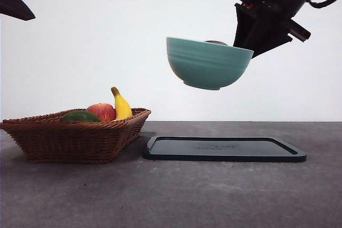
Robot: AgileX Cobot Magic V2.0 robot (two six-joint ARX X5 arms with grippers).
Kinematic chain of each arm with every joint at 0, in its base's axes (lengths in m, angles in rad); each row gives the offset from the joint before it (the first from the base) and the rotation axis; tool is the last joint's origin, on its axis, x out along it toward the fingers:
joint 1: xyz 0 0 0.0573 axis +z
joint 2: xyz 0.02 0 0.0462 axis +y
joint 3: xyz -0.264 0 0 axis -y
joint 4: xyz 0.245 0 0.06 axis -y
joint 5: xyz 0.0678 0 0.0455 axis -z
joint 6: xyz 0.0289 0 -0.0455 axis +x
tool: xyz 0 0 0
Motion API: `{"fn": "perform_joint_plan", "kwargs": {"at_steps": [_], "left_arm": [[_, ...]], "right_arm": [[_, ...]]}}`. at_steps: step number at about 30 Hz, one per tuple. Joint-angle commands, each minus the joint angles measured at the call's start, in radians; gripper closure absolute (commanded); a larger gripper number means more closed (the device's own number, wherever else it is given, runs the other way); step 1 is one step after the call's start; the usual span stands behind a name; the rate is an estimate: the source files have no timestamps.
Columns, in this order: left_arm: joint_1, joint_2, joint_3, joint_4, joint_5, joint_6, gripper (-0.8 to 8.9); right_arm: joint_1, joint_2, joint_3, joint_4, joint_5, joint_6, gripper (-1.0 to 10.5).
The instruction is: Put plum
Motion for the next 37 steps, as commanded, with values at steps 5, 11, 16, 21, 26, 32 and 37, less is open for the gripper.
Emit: {"fn": "perform_joint_plan", "kwargs": {"at_steps": [5,11,16,21,26,32,37], "left_arm": [[-0.005,0.007,0.009,0.007,0.006,0.011,3.8],[-0.005,0.007,0.009,0.008,0.005,0.011,3.8],[-0.005,0.007,0.009,0.008,0.006,0.011,3.8],[-0.004,0.007,0.009,0.007,0.005,0.011,3.8],[-0.005,0.007,0.009,0.007,0.006,0.011,3.8],[-0.005,0.007,0.009,0.006,0.006,0.011,3.8],[-0.004,0.007,0.009,0.007,0.006,0.011,3.8]], "right_arm": [[-0.049,0.163,0.161,-0.036,0.0,-0.035,9.4],[-0.082,0.292,0.243,-0.037,0.0,-0.037,9.4],[-0.1,0.385,0.269,-0.024,0.0,-0.037,9.4],[-0.111,0.445,0.27,0.008,0.004,-0.037,9.4],[-0.116,0.486,0.27,0.029,0.008,-0.037,9.4],[-0.117,0.518,0.27,0.031,0.018,-0.038,9.4],[-0.117,0.518,0.27,0.027,0.026,-0.038,9.4]]}}
